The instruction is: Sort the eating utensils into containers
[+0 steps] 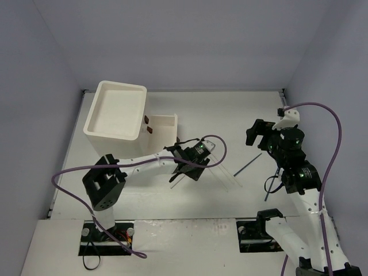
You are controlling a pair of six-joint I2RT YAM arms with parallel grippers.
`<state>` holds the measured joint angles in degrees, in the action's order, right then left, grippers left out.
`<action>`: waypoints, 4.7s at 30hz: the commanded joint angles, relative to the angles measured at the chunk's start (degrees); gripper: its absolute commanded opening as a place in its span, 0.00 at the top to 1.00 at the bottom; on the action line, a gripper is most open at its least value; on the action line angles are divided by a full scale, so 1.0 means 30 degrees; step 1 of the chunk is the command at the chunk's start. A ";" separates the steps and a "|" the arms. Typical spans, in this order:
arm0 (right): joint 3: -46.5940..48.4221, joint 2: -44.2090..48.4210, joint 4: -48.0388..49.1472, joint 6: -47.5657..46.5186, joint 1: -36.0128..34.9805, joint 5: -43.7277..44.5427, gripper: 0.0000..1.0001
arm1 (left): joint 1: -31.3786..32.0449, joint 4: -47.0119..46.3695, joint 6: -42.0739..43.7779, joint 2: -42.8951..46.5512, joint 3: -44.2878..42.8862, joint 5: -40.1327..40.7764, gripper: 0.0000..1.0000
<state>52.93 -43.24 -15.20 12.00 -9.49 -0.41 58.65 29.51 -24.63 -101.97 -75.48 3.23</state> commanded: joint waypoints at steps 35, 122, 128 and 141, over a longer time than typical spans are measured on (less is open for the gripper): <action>-0.0535 0.0440 0.0640 0.0454 -0.0263 -0.1358 0.10 | -0.2004 0.0493 -0.2938 -0.2577 0.0280 -0.0065 1.00; -0.2450 -0.3099 -0.1300 0.0244 -0.0738 -0.4559 0.13 | -0.2247 0.3493 -0.6555 0.1667 -0.5667 0.4914 0.48; -0.2310 -0.7157 -0.1229 0.0302 -0.3585 -0.3697 0.17 | -0.2819 0.4217 -0.4013 0.4176 -0.5842 0.5762 0.38; -0.1451 -1.3560 0.0144 0.0335 -0.6601 -0.3416 0.37 | -0.6150 0.6118 0.0182 0.9908 -0.4874 0.4667 0.26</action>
<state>45.20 -80.91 -17.17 13.06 -27.08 -11.71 43.71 46.46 -29.73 -78.26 -90.15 18.04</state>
